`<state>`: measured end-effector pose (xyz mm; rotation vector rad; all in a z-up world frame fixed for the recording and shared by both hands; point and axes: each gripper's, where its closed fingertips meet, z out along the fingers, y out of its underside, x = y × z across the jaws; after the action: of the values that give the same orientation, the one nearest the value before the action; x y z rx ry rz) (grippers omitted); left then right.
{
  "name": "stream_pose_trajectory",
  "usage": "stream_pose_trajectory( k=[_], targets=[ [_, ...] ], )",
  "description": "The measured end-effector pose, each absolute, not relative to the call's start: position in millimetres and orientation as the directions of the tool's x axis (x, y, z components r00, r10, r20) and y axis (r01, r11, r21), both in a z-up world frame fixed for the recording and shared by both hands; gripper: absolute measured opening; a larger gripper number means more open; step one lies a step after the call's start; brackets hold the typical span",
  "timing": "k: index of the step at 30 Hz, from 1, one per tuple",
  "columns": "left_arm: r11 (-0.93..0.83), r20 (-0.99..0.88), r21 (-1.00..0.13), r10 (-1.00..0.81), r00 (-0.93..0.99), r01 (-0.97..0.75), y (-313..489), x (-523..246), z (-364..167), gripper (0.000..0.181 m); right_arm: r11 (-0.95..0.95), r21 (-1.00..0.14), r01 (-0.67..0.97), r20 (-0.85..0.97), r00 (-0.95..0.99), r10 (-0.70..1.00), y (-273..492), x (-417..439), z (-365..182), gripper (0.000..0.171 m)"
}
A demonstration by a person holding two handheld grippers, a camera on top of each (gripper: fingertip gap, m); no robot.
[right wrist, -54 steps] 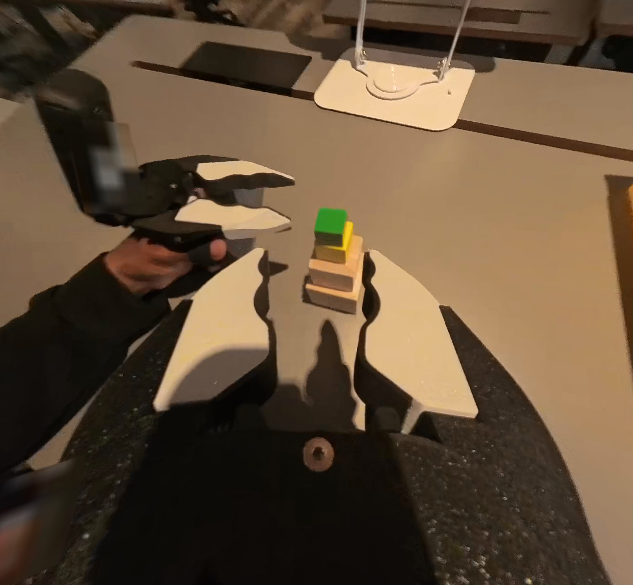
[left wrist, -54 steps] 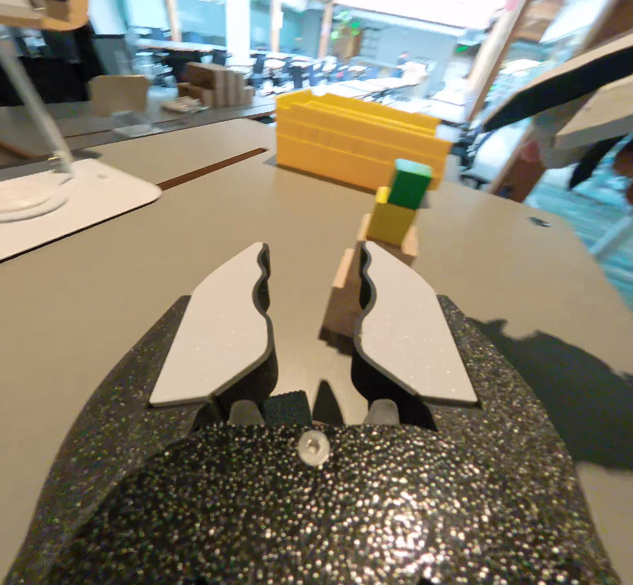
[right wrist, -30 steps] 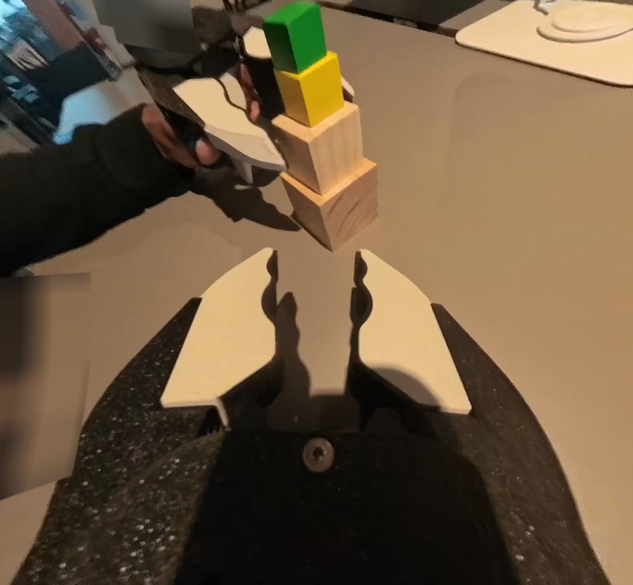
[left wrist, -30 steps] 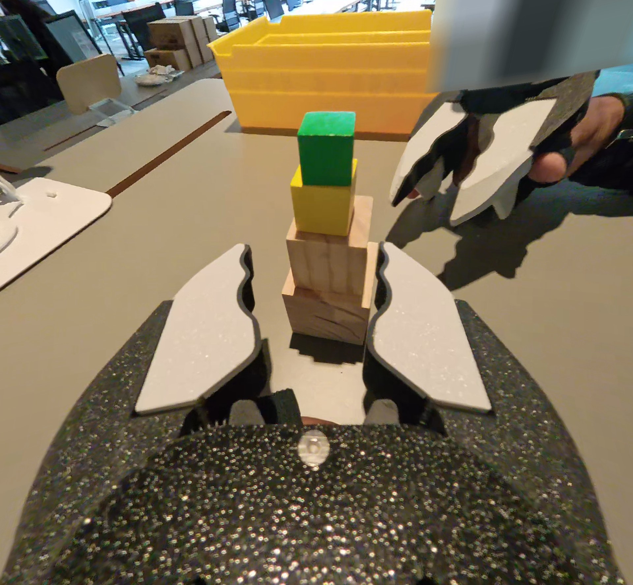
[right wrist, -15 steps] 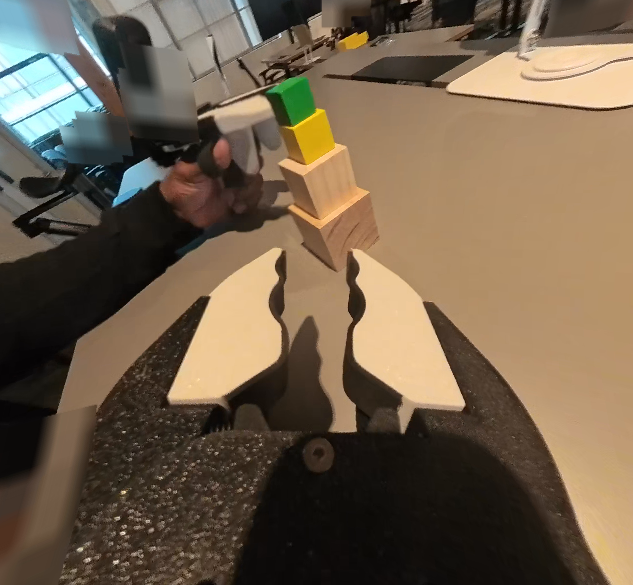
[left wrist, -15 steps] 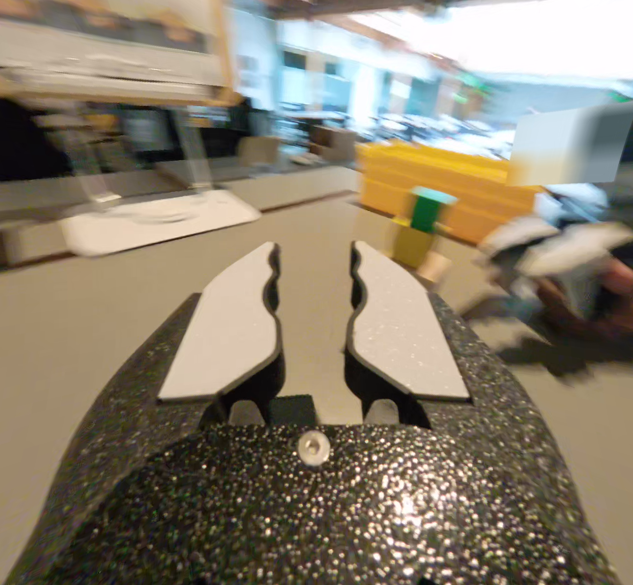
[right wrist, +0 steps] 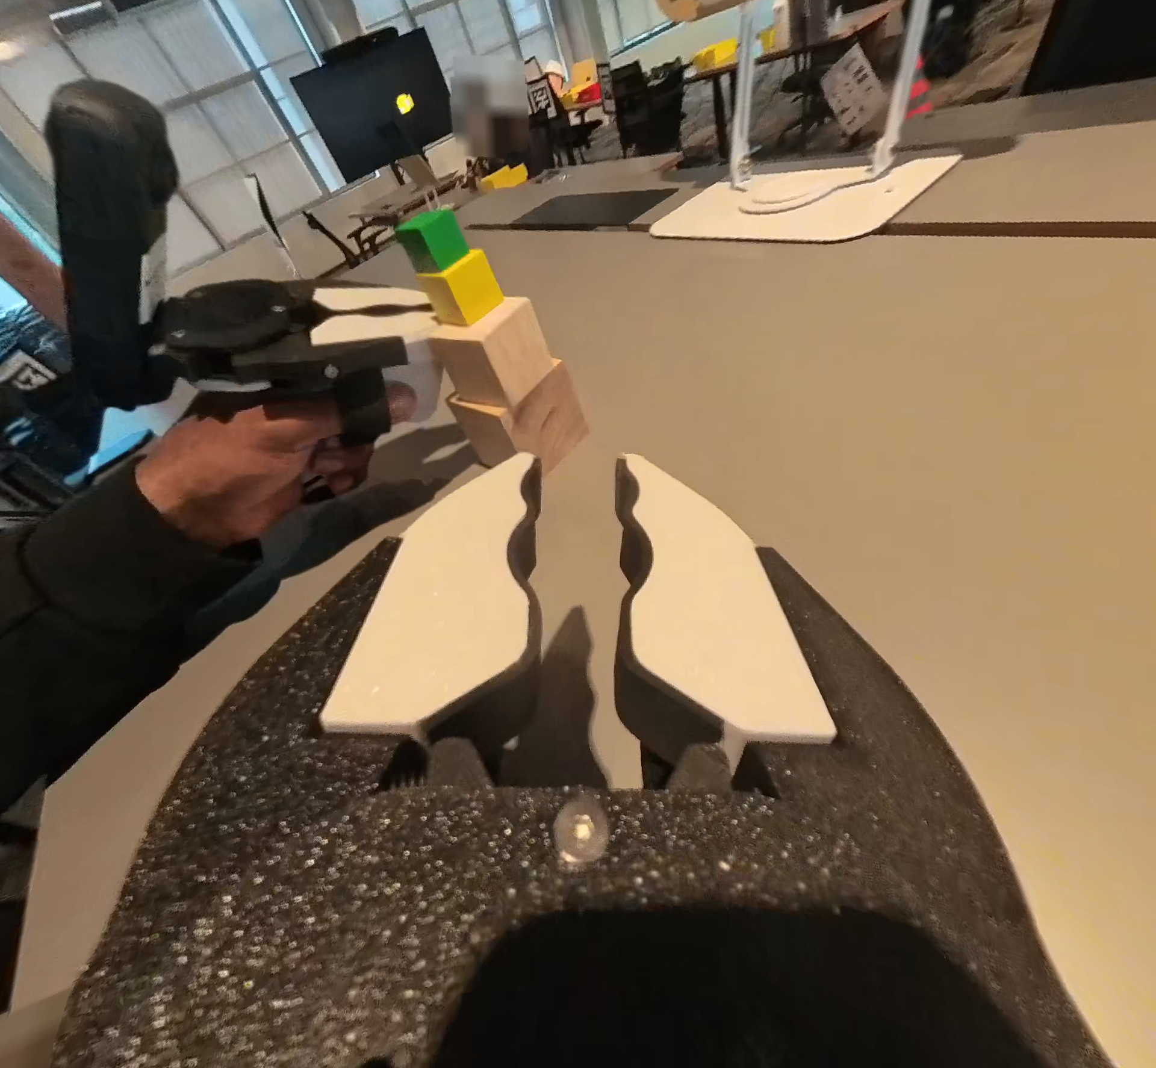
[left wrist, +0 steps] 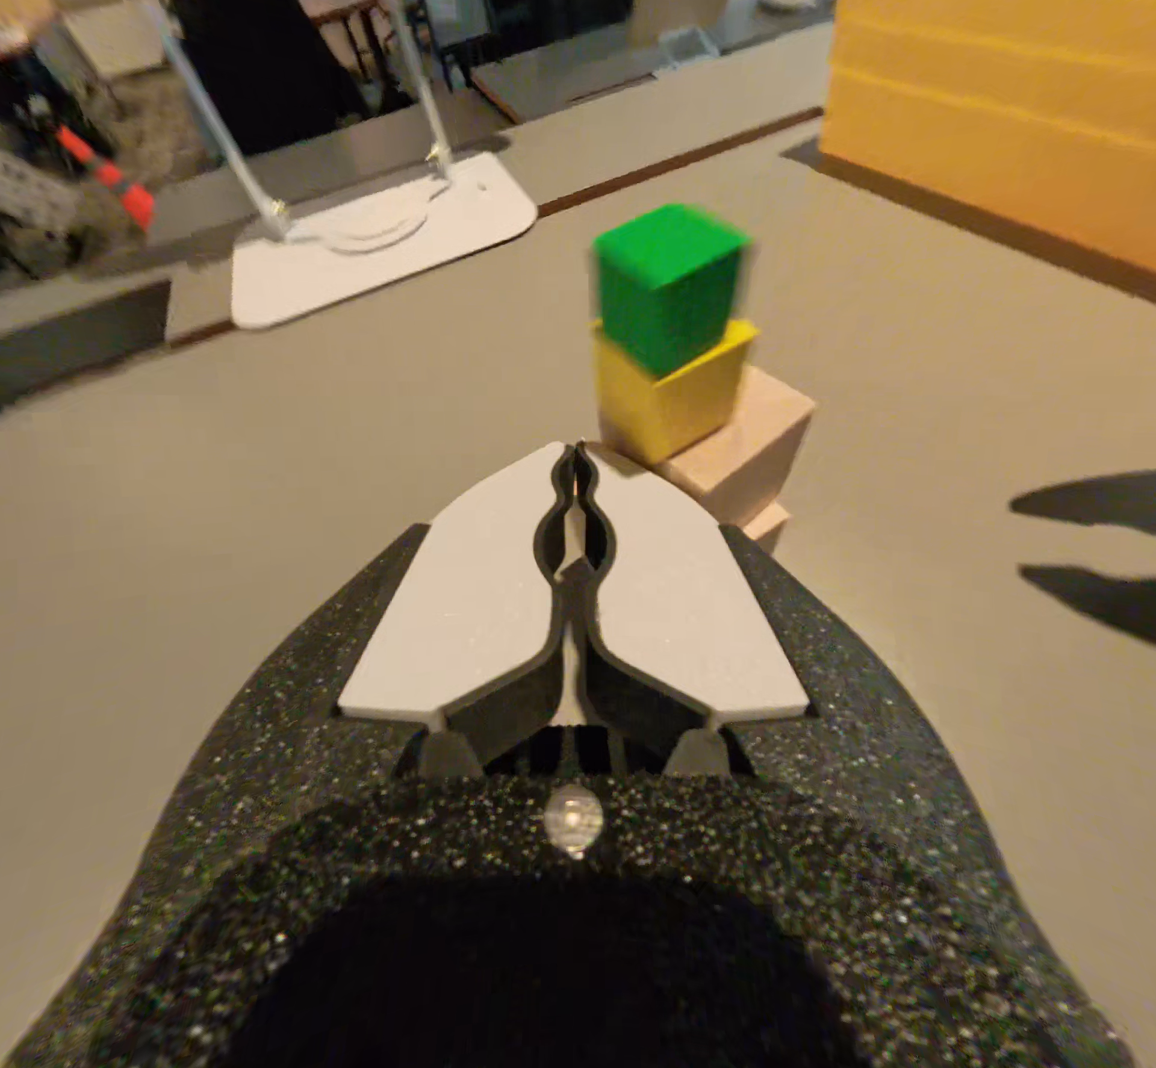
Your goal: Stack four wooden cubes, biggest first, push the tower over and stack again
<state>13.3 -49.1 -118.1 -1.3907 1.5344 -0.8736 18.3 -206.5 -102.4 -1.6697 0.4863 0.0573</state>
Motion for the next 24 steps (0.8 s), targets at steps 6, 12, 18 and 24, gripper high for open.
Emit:
stream_pose_trajectory(
  k=[6,12,18,24],
  targets=[
    [0.435,-0.364,-0.812,-0.898,-0.245,-0.388,-134.3,28.3,-108.8,0.0,0.055,-0.938,-0.343,-0.341,0.882,-0.324,-250.5,24.7,-88.6,0.02],
    [0.507,-0.425,-0.764,-0.861,-0.28,-0.399,-181.4,12.0,-115.7,0.0,0.049,-0.948,-0.313,-0.302,0.847,-0.436,-278.8,33.8,-92.4,0.019],
    [0.292,-0.231,-0.901,-0.949,-0.216,-0.32,-160.4,-15.1,-115.7,0.013,0.028,-0.962,-0.27,-0.247,0.831,-0.498,-299.5,35.5,-94.3,0.02],
    [0.069,-0.055,-0.952,-0.997,-0.055,-0.298,-83.5,-31.9,-116.7,0.024,-0.022,-0.96,-0.28,-0.235,0.844,-0.482,-292.7,33.5,-99.7,0.022]
  ],
)
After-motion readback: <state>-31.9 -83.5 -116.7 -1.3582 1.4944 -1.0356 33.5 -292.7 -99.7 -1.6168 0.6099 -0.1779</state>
